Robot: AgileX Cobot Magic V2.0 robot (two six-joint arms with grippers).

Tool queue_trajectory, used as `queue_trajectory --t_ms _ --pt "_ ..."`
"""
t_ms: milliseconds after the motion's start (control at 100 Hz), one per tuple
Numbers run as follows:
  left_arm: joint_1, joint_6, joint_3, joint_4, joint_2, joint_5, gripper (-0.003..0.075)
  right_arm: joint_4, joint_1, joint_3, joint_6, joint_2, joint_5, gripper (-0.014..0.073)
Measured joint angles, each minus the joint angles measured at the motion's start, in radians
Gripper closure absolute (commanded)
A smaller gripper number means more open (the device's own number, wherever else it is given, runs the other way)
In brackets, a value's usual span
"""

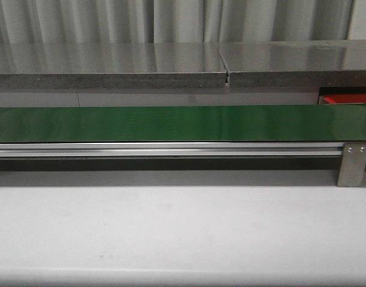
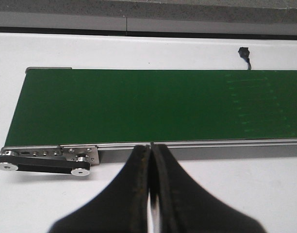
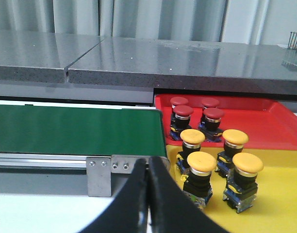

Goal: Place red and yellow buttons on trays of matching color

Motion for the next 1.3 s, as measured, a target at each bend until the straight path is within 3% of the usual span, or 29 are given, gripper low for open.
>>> queue_trajectory --t_ms 730,880,1110,1300 --pt "0.000 0.000 0.002 0.002 -0.013 -0.010 0.0741 0.000 0.000 0.000 0.002 0.000 0.000 0.0668" --pt "-0.001 0.000 0.046 0.032 -0.046 -0.113 0.0741 0.000 0.000 0.000 0.002 0.000 0.000 0.0668" --pt "-0.030 -0.098 0.209 0.208 -0.168 -0.407 0.0741 0.000 0.000 0.000 0.002 0.000 0.000 0.0668" --pt "-0.024 -0.124 0.346 0.238 -0.298 -0.472 0.0741 0.000 0.000 0.000 0.002 0.000 0.000 0.0668"
